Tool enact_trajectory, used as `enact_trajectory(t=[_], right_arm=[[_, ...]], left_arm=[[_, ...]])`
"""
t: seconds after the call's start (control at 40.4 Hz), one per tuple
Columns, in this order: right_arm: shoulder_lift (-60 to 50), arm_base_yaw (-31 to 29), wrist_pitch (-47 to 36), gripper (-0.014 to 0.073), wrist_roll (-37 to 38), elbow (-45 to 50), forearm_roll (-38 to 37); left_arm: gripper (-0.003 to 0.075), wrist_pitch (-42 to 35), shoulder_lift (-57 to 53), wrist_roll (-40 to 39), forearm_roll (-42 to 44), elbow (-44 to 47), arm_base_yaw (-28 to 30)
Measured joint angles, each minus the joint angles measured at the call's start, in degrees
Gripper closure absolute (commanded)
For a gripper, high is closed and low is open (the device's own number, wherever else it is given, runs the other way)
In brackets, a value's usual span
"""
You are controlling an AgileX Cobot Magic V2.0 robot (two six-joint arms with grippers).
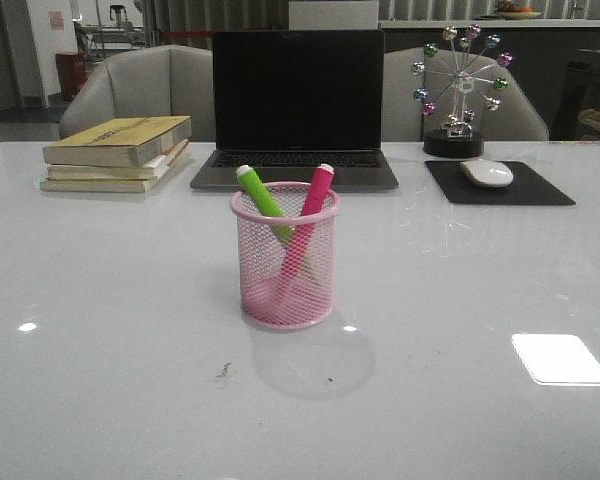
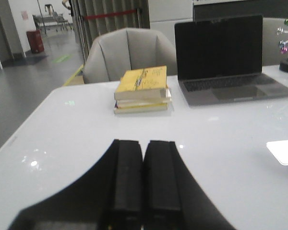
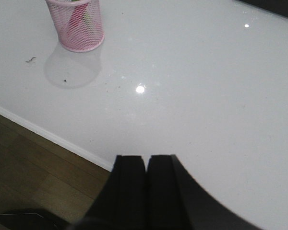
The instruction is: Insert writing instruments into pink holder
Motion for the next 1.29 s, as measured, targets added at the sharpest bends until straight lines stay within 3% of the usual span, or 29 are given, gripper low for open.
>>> enact_trajectory(t=[0.099, 0.347, 0.595, 1.288], right_arm=[[0.0, 0.0, 0.0, 0.0538, 0.0, 0.0, 0.0], [0.0, 0.0, 0.1, 0.0538, 0.0, 0.0, 0.0], [0.0, 0.0, 0.1, 0.0538, 0.0, 0.0, 0.0], [0.0, 0.0, 0.1, 0.0538, 0.0, 0.0, 0.0]], left_arm=[[0.0629, -0.85, 0.0, -1.22, 0.86, 2.33, 0.12], [0.0629, -7.68, 0.0, -13.06, 9.3, 7.51, 0.24], [0.0629, -15.13, 0.0, -14.01, 9.6, 9.38, 0.24], [0.0629, -15.83, 0.0, -14.01, 9.42, 9.38, 0.24]])
